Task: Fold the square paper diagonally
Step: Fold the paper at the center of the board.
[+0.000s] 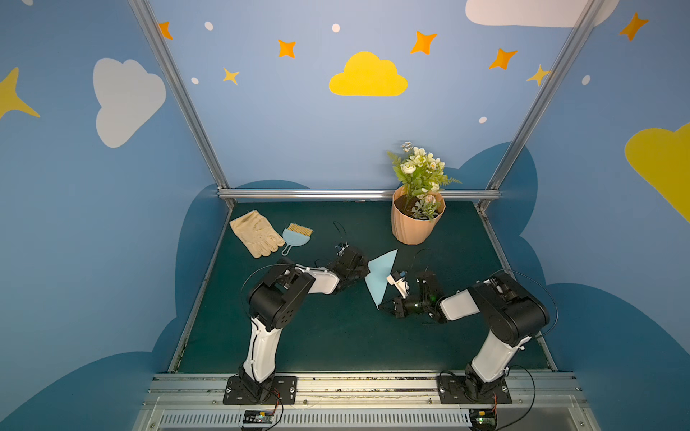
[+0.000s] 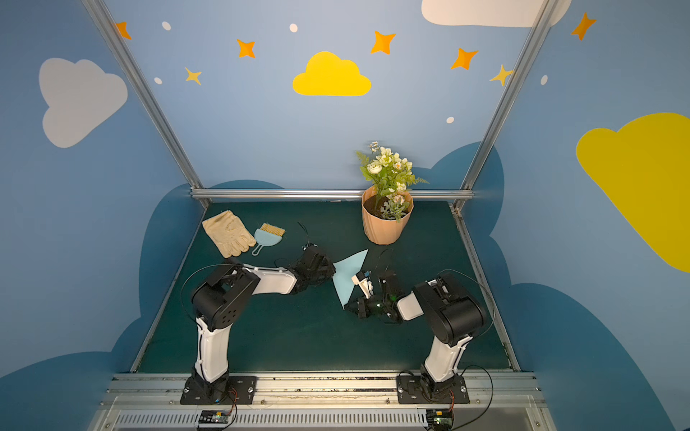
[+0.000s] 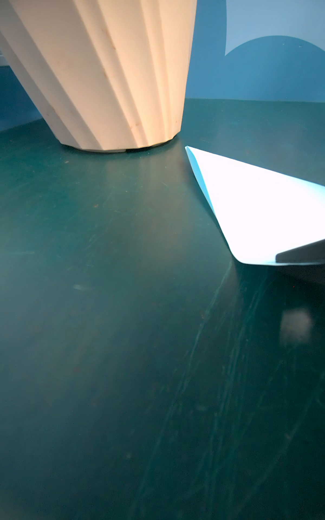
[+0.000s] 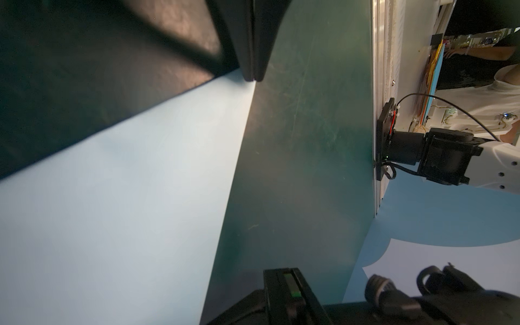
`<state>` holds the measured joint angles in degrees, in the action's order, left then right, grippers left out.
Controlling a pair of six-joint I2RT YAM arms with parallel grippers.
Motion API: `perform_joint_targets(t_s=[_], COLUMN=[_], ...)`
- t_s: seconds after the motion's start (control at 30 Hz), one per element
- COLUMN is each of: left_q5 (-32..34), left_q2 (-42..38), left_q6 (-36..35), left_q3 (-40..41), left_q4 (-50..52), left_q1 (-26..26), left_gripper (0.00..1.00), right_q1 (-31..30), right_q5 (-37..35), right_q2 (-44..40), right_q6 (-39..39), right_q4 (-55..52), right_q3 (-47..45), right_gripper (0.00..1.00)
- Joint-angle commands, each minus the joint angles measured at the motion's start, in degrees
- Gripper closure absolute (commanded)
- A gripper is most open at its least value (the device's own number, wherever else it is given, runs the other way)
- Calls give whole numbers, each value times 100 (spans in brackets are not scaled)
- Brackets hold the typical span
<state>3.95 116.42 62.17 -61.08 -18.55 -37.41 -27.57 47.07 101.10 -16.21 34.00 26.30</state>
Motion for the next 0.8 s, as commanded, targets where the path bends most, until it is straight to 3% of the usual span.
perform_joint_targets(t_s=[0.0,0.23,0.37,0.7,0.77], left_q5=[1,9,10,-407,-537], left_q2=[214,180,105,-462,-560], left_q6=[-58,-120,-323,-1469,-1730], left_q3=[60,39,17,185,149], left_q4=[350,397,484,879,1192], left_q1=[-44,-54,-56,134,211], left_gripper=[97,97,97,97,97], right_q1=[-81,-99,-52,1249,1441], right_q5=[-22,81,60,39,-38], right_q2=[67,-142,-861,-3226,-3442], right_q6=[-23,30,170,368,308], right_q4=[-558,-667,-1174,-3037,-3176], right_q3=[-121,-109,-75,678,834], right_gripper=[100,100,100,100,94])
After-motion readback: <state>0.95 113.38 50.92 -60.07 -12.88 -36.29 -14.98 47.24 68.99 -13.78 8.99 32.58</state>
